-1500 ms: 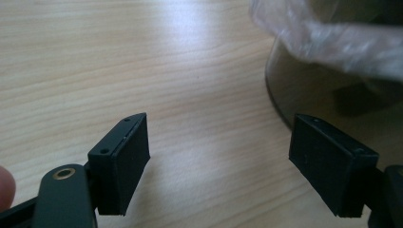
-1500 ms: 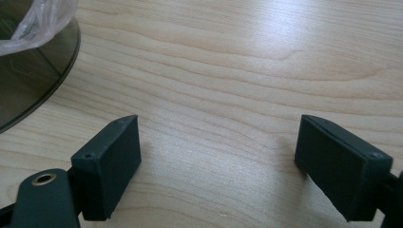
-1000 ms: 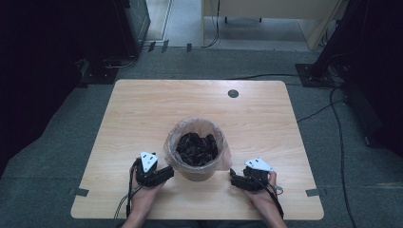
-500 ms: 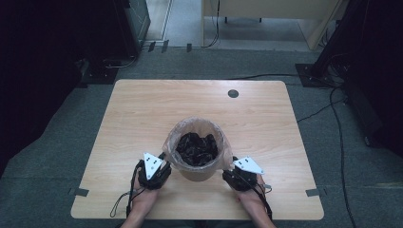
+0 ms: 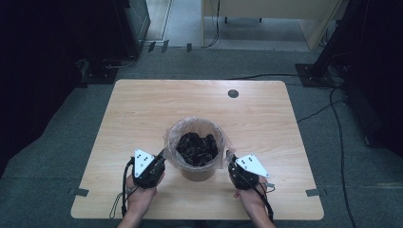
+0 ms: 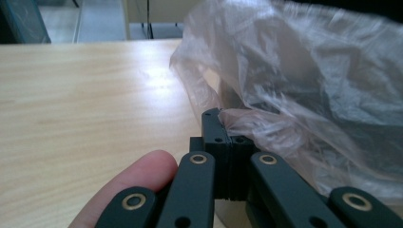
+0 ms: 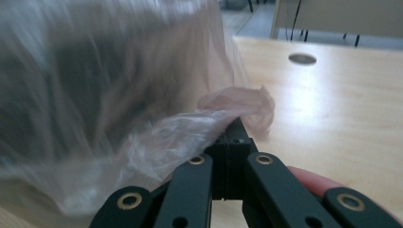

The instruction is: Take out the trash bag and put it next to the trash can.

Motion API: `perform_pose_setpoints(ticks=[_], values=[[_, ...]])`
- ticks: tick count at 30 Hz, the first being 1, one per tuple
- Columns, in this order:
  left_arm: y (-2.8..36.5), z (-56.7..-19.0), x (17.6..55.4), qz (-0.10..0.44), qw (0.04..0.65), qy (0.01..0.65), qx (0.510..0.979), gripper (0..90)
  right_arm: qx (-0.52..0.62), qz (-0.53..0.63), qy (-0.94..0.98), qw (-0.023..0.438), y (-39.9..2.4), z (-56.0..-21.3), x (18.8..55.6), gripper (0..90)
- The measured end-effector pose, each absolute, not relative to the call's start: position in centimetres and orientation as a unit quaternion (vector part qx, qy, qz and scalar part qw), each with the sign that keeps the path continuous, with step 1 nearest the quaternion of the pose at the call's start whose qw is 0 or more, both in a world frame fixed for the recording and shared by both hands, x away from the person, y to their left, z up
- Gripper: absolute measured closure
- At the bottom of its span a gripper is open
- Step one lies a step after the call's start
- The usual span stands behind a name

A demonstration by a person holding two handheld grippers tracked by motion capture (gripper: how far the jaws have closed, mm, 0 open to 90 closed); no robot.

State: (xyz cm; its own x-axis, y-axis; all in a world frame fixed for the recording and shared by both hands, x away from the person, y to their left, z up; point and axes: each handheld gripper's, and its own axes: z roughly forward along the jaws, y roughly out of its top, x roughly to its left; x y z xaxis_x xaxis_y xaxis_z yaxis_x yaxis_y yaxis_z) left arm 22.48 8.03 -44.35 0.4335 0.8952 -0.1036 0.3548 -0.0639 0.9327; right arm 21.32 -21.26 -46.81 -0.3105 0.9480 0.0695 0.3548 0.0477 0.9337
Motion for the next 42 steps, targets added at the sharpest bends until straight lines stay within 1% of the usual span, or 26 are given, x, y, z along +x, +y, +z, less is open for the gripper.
perform_pose_setpoints(ticks=[7, 9, 15, 20, 22, 24, 25, 26, 28, 31, 34, 36, 40, 42], values=[[8.3, -41.0, 22.2, 0.28, 0.537, 0.437, 0.665, 90.0, 0.477, 0.504, 0.643, 0.322, -20.6, -43.8, 21.5, 90.0], [7.9, -40.3, 22.3, 0.283, 0.539, 0.427, 0.669, 90.0, 0.474, 0.516, 0.639, 0.318, -20.7, -43.1, 21.6, 90.0], [5.8, -38.6, 22.9, 0.272, 0.548, 0.405, 0.68, 90.0, 0.457, 0.534, 0.634, 0.322, -20.2, -40.5, 22.4, 90.0], [2.9, -36.4, 22.9, 0.256, 0.577, 0.369, 0.683, 90.0, 0.407, 0.556, 0.653, 0.315, -17.6, -37.0, 23.8, 90.0], [2.2, -35.7, 22.7, 0.26, 0.582, 0.353, 0.685, 90.0, 0.387, 0.577, 0.648, 0.311, -16.7, -35.5, 23.9, 90.0], [2.1, -35.8, 22.7, 0.257, 0.581, 0.355, 0.686, 90.0, 0.385, 0.583, 0.646, 0.308, -16.2, -34.7, 23.9, 90.0], [2.1, -36.0, 22.8, 0.258, 0.575, 0.359, 0.689, 90.0, 0.387, 0.585, 0.647, 0.299, -16.3, -34.6, 23.8, 90.0], [2.2, -36.4, 22.9, 0.262, 0.567, 0.362, 0.692, 90.0, 0.393, 0.583, 0.651, 0.286, -16.4, -34.8, 23.7, 86.1], [2.5, -37.2, 23.1, 0.257, 0.557, 0.364, 0.701, 88.1, 0.402, 0.573, 0.664, 0.261, -16.9, -35.8, 23.5, 75.1], [2.8, -37.8, 23.3, 0.257, 0.55, 0.371, 0.703, 86.2, 0.418, 0.561, 0.672, 0.244, -17.6, -37.5, 22.5, 67.3], [2.9, -37.8, 23.3, 0.264, 0.554, 0.373, 0.696, 85.7, 0.437, 0.572, 0.662, 0.21, -18.0, -38.6, 21.0, 56.1], [2.9, -37.6, 23.3, 0.27, 0.554, 0.372, 0.695, 85.3, 0.436, 0.573, 0.662, 0.206, -17.9, -38.8, 20.2, 48.2], [2.8, -37.4, 23.3, 0.271, 0.55, 0.373, 0.696, 84.6, 0.432, 0.58, 0.66, 0.205, -17.3, -38.6, 19.6, 41.1], [2.8, -37.4, 23.3, 0.272, 0.549, 0.373, 0.696, 84.3, 0.432, 0.575, 0.667, 0.194, -16.7, -38.8, 19.7, 36.3]])
